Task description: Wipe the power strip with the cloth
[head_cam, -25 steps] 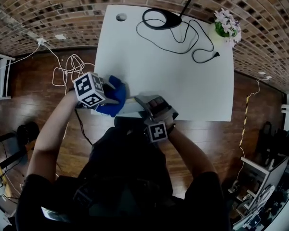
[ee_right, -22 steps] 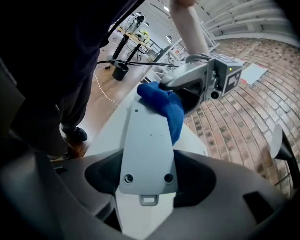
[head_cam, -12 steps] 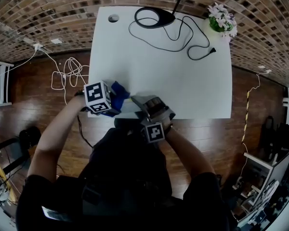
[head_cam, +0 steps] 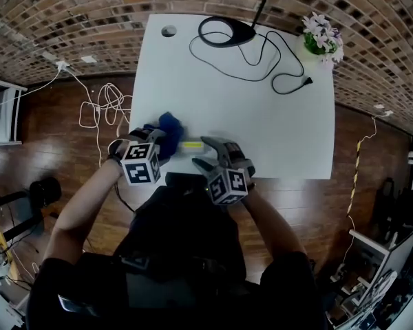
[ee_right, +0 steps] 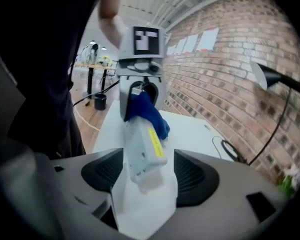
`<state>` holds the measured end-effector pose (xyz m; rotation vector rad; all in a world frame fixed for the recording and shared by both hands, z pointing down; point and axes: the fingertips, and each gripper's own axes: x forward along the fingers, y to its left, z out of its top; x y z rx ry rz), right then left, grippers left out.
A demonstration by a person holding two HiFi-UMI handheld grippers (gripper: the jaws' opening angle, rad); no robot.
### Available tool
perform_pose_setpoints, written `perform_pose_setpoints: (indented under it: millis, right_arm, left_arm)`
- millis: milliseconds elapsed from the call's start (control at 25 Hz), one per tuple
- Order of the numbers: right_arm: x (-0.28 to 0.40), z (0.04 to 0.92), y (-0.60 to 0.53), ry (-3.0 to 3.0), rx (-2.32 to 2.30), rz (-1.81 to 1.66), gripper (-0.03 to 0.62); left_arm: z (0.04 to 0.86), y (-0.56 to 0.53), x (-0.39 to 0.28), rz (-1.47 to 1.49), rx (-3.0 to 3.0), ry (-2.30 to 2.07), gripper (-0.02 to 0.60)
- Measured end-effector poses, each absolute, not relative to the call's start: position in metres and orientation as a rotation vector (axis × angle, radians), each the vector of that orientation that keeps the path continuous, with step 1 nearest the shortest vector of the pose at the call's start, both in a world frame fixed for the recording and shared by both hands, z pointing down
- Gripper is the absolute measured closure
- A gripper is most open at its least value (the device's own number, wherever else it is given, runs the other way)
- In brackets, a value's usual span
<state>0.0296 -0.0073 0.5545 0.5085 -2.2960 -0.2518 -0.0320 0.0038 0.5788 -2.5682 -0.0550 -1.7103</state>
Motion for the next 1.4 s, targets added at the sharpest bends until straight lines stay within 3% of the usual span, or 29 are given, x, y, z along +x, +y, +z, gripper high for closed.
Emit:
perform_pose_setpoints:
  millis: [160,200,480,840,960,1080,1120,1160,1200,1400]
  right_arm:
    - [0.016,0.559,-0.021,-2.428,0.519,0.068,0.299]
    - [0.014,0.560,-0.019,-2.435,0.497,0.059,0.353]
    - [0.014,0.562,-0.013,-2.420,0.460,-0.102,0.365]
    - [0.013,0.560,0.007,-2.365,0.416,-0.294,0.381]
    - [0.015,0.561,0.008,-2.372,0.395,-0.301,0.384]
    - [0.017,0.562,0.007,-2.379,0.384,-0.307,0.384]
    - [0.017,0.562,0.007,-2.380,0.382,-0.310,0.384]
    - [0.016,0.562,0.007,-2.378,0.380,-0.311,0.384]
    - [0.016,0.562,0.007,-2.376,0.378,-0.311,0.384]
    - [0.015,0.561,0.007,-2.366,0.376,-0.323,0.384]
  left_arm:
    - [0.581,-0.003,-0.026,-1.642,-2.454,0.150,0.336]
    - [0.577,-0.006,-0.025,-1.621,-2.470,0.221,0.329]
    - [0.532,-0.012,-0.040,-1.486,-2.908,0.724,0.311]
    - [0.527,-0.002,-0.053,-1.513,-2.883,0.961,0.309]
    - [0.505,-0.010,-0.059,-1.350,-3.058,1.195,0.347]
    - [0.513,-0.011,-0.061,-1.430,-2.948,1.177,0.354]
    - [0.521,-0.011,-0.060,-1.492,-2.877,1.154,0.402]
    - [0.528,-0.011,-0.060,-1.533,-2.832,1.154,0.499]
    - [0.532,-0.012,-0.059,-1.554,-2.818,1.174,0.527]
    - [0.535,-0.016,-0.062,-1.616,-2.783,1.243,0.538]
